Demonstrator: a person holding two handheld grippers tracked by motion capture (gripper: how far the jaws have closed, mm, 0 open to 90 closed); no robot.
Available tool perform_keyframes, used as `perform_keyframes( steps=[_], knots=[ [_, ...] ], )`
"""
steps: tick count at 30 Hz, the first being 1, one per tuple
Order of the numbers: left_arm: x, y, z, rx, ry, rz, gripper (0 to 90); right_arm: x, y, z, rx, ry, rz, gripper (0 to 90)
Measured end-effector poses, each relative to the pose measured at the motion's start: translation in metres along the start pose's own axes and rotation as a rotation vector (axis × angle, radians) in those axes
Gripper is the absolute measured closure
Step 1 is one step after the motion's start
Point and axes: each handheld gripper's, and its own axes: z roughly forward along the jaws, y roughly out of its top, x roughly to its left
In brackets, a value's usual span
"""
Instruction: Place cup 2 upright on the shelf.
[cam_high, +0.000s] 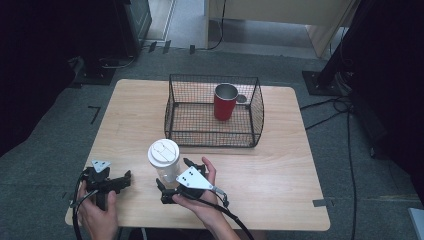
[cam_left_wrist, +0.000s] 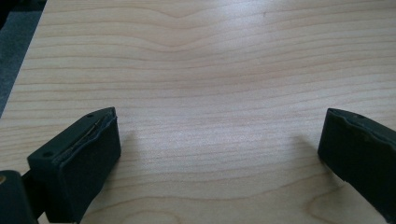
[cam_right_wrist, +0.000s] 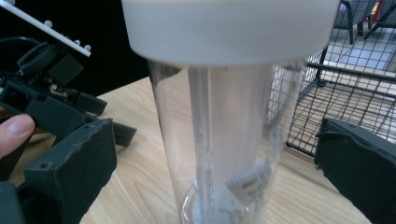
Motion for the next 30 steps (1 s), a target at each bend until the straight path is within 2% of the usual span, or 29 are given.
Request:
perform_keyframes(
  steps=[7, 13, 24, 30],
  knots=[
    [0.000, 0.000, 0.000, 0.001, 0.000, 0.000, 0.0, 0.002, 0.005, 0.012, 0.002, -0.011, 0.005, 0.0],
    [0.000, 0.000, 0.000, 0.000, 0.000, 0.000, 0.0, 0.003, 0.009, 0.019, -0.006, -0.045, 0.001, 0.0],
    [0.000, 0.000, 0.000, 0.000, 0.000, 0.000, 0.0, 0.007, 0.012, 0.033, -0.017, -0.076, 0.000, 0.0],
    [0.000, 0.000, 0.000, 0.001, 0.000, 0.000, 0.0, 0.008, 0.012, 0.037, -0.023, -0.089, 0.031, 0.1]
  ],
)
